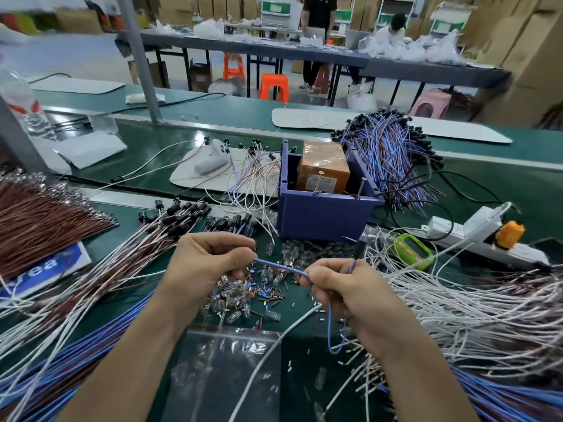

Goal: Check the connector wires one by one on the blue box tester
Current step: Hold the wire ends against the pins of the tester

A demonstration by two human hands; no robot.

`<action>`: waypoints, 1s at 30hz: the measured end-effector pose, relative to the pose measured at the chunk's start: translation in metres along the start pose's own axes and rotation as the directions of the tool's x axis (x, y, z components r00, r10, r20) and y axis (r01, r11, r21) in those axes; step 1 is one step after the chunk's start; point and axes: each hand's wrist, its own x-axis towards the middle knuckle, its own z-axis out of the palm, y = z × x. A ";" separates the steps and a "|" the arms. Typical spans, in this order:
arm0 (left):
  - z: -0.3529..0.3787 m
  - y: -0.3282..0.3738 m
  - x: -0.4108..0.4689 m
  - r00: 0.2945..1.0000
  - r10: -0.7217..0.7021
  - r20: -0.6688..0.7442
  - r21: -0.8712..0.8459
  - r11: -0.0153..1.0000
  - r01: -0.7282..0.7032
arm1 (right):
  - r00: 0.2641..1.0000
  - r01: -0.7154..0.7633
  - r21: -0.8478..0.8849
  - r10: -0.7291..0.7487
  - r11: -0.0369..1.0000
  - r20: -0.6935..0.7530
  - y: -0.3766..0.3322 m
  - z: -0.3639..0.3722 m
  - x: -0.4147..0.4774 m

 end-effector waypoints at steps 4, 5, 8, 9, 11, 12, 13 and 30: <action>-0.002 -0.003 0.001 1.000 -0.018 -0.025 -0.055 0.998 0.017 | 0.999 -0.035 0.060 0.035 0.998 0.005 0.002 0.001 0.001; -0.001 -0.004 0.001 0.999 -0.018 -0.032 -0.065 0.998 0.016 | 0.999 -0.043 0.065 0.043 0.997 0.004 0.003 0.002 0.001; -0.001 -0.003 0.001 0.995 -0.012 -0.097 -0.116 0.993 0.000 | 0.998 -0.066 0.116 0.066 0.991 0.002 0.003 0.001 0.001; -0.003 -0.002 0.003 0.990 -0.010 -0.138 -0.134 0.991 -0.009 | 0.997 -0.072 0.157 0.074 0.985 -0.009 0.003 -0.001 0.001; -0.009 -0.001 0.004 0.979 -0.007 -0.204 -0.151 0.988 -0.024 | 0.996 -0.062 0.244 0.076 0.968 -0.052 0.002 -0.008 0.001; -0.010 -0.001 0.004 0.976 -0.002 -0.219 -0.142 0.989 -0.029 | 0.995 -0.052 0.279 0.074 0.959 -0.068 0.002 -0.011 0.000; -0.009 -0.001 0.003 0.974 0.008 -0.225 -0.114 0.993 -0.035 | 0.995 -0.046 0.298 0.072 0.953 -0.074 0.002 -0.013 0.000; 0.008 -0.006 -0.001 0.990 0.004 -0.144 -0.101 0.995 -0.019 | 0.996 0.063 0.008 -0.063 0.998 -0.063 0.011 0.000 0.002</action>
